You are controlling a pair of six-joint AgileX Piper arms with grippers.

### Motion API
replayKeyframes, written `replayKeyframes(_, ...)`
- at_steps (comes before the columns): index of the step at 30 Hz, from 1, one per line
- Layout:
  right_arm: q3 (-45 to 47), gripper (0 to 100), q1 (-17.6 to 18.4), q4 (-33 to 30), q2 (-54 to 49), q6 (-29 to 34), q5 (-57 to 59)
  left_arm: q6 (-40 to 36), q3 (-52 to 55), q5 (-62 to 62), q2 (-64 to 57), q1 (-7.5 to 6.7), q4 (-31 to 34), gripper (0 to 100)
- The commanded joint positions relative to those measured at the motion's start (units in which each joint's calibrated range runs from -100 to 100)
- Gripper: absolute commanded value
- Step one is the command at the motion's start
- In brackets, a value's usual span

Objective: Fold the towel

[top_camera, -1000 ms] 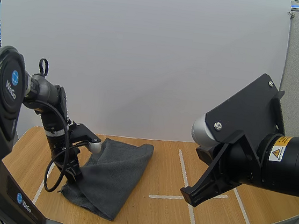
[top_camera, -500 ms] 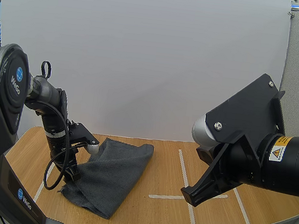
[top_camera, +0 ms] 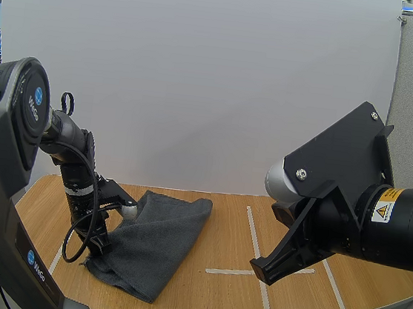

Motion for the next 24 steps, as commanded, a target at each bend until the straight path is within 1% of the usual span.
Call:
replayKeyframes(1, -0.1, 0, 0.1, -0.4, -0.4, 0.1, 0.0, -1.2, 0.1, 3.2, 0.0, 0.11, -0.3, 87)
replayKeyframes(2, -0.1, 0, 0.1, -0.4, -0.4, 0.1, 0.0, -1.3, 0.1, 3.4, 0.0, 0.11, -0.3, 100)
replayKeyframes(8, -0.1, 0, 0.1, -0.3, -0.4, 0.1, 0.0, -1.9, -3.4, 5.6, -2.9, 0.11, -0.3, 100)
replayKeyframes(12, -0.1, 0, 0.1, -0.1, 0.2, 0.1, 0.0, -1.7, -9.4, 10.0, -6.5, 0.11, -0.3, 100)
replayKeyframes(15, -0.1, 0, 0.1, 0.8, 3.5, 0.1, 0.0, -1.7, -14.5, 11.7, -8.5, 0.11, -1.0, 100)
replayKeyframes(20, -0.1, 0, 0.1, 5.9, 9.0, 0.1, 0.0, -0.4, -22.0, 15.2, -9.1, 0.11, -4.9, 100)
replayKeyframes(24, -0.1, 0, 0.1, 12.4, 14.9, -0.3, 0.0, 1.7, -24.8, 15.2, -8.4, 0.11, -9.3, 100)
